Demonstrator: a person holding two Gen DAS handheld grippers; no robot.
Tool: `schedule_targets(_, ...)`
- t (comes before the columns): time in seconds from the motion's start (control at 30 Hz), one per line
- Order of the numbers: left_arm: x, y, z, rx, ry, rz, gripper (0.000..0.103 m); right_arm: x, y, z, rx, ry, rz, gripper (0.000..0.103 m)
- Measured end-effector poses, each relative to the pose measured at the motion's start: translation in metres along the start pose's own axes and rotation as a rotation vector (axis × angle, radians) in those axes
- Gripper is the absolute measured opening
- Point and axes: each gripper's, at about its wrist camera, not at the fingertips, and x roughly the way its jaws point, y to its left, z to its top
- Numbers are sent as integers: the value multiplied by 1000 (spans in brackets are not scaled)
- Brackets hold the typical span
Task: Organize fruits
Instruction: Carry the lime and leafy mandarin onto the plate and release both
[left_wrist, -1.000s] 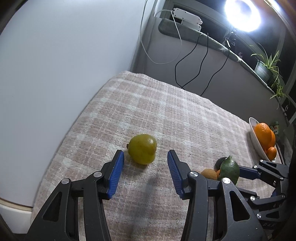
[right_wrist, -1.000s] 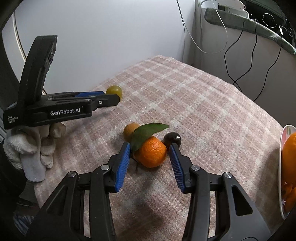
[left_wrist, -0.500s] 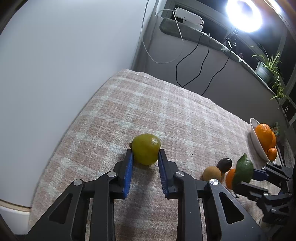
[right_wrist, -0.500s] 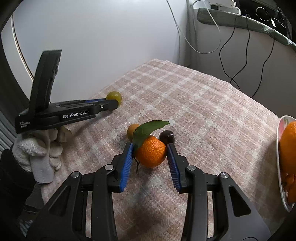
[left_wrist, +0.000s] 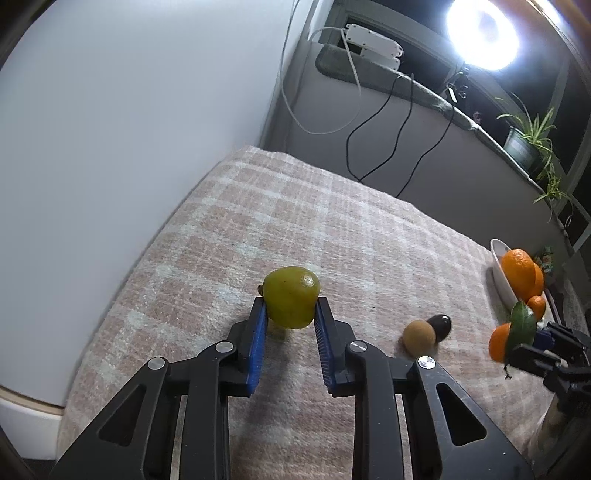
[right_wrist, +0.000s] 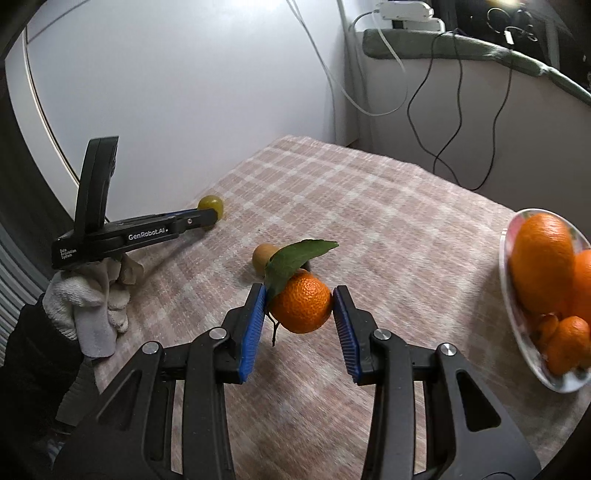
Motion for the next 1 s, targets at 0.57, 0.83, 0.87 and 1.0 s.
schedule_targets(0.57,-11,-93,7,126,-27,-161,24,-89,-89,7,112,-125,-157,39)
schedule_targets(0.83,2,-147,13,188,-15,-232,24,-101,-145,25,172,-140,-215,39)
schedule_targets(0.87,3,-155,13,201,-12,-241,24,-101,-152,27,177,-139,-221,39)
schedule_targets(1.0,9,-186,7,242,5,-276,24,-90,-171,36,180,-115,-245,39)
